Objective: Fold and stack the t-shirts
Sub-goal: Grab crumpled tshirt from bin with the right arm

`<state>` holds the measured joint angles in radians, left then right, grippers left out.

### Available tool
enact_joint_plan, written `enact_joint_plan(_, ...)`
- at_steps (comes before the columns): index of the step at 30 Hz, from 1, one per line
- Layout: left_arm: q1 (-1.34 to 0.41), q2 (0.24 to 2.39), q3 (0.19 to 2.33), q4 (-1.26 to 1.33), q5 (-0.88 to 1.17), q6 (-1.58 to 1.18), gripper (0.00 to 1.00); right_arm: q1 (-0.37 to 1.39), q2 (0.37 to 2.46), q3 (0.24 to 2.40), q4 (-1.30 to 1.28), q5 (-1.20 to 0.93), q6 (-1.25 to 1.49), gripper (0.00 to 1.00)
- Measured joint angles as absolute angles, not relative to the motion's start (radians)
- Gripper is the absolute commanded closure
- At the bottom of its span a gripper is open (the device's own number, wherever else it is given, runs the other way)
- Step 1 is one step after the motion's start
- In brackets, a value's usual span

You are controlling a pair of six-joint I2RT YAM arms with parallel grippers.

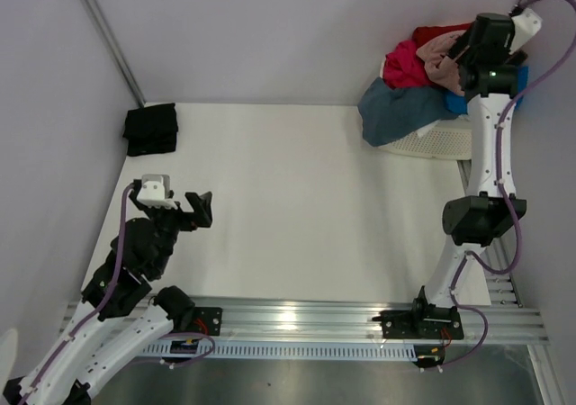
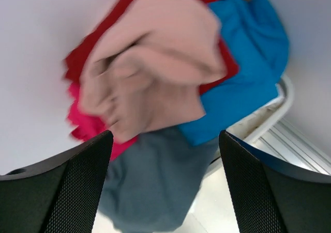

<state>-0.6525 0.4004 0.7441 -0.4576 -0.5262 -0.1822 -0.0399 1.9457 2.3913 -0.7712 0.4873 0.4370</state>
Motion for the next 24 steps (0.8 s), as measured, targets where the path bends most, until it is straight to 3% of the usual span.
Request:
enact_joint_plan(6, -0.653, 0.321, 0.740, -0.524, -0.511, -0.205, 0.03, -0.226, 2.017, 2.404, -0.806, 0.406, 0.575, 0.16)
enact_joint_plan(12, -0.652, 0.302, 0.730, -0.556, -0.511, -0.210, 0.03, -0.264, 2.080, 2.444, -0.798, 0.346, 0.610, 0.17)
enact_joint_plan(17, -0.653, 0.302, 0.727, -0.564, -0.512, -0.209, 0.03, -0.254, 2.125, 2.480, -0.783, 0.276, 0.613, 0.37)
enact_joint_plan(19, -0.653, 0.303, 0.727, -0.564, -0.511, -0.209, 0.03, -0.250, 2.134, 2.481, -0.774, 0.253, 0.608, 0.50)
enact_joint_plan(21, -0.652, 0.305, 0.726, -0.563, -0.511, -0.209, 0.03, -0.249, 2.140, 2.481, -0.768, 0.237, 0.603, 0.68)
enact_joint_plan(22, -0.653, 0.306, 0.725, -0.564, -0.511, -0.209, 0.03, -0.249, 2.140, 2.481, -0.764, 0.228, 0.598, 0.84)
enact_joint_plan(24, -0.652, 0.309, 0.721, -0.562, -0.511, -0.209, 0.03, -0.249, 2.141, 2.482, -0.757, 0.218, 0.591, 1.00)
